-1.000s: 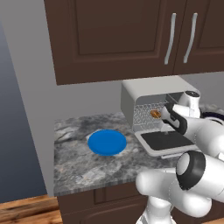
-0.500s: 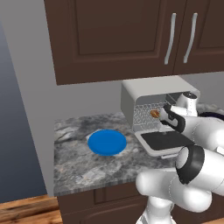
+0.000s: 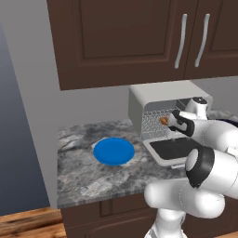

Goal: Open the toaster oven door. Place the bread on the bottom rack in the toaster oven and place the chicken drumstick on the top rack.

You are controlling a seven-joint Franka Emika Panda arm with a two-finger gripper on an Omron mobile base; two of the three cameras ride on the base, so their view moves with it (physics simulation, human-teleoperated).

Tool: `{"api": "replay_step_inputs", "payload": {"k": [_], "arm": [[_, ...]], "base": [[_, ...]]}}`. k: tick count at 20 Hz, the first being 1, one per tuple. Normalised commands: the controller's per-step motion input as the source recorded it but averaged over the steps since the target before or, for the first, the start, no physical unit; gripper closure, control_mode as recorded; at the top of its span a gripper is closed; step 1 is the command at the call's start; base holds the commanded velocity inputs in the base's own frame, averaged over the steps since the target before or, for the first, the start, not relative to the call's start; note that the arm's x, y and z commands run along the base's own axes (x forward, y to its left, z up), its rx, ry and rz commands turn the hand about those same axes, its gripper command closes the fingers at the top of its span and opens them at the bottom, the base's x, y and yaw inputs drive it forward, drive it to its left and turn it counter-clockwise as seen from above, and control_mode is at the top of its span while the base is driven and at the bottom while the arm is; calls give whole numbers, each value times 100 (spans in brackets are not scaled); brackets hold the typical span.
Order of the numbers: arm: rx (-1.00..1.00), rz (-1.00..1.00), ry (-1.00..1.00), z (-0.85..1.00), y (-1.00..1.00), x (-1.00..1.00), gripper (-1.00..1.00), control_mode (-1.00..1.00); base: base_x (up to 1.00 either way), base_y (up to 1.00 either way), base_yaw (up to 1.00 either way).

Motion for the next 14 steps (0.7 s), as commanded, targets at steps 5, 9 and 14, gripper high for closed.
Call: {"api": "replay_step_inputs", "payload": {"k": [5,9,14], "arm": [[0,1,0,-1,-3,12,-100,-100],[0,3,0,-14,-2,1,-100,-100],[0,3,0,-14,0,1,-100,-100]], "base": [[0,0,0],[0,0,0],[0,0,0]]}}
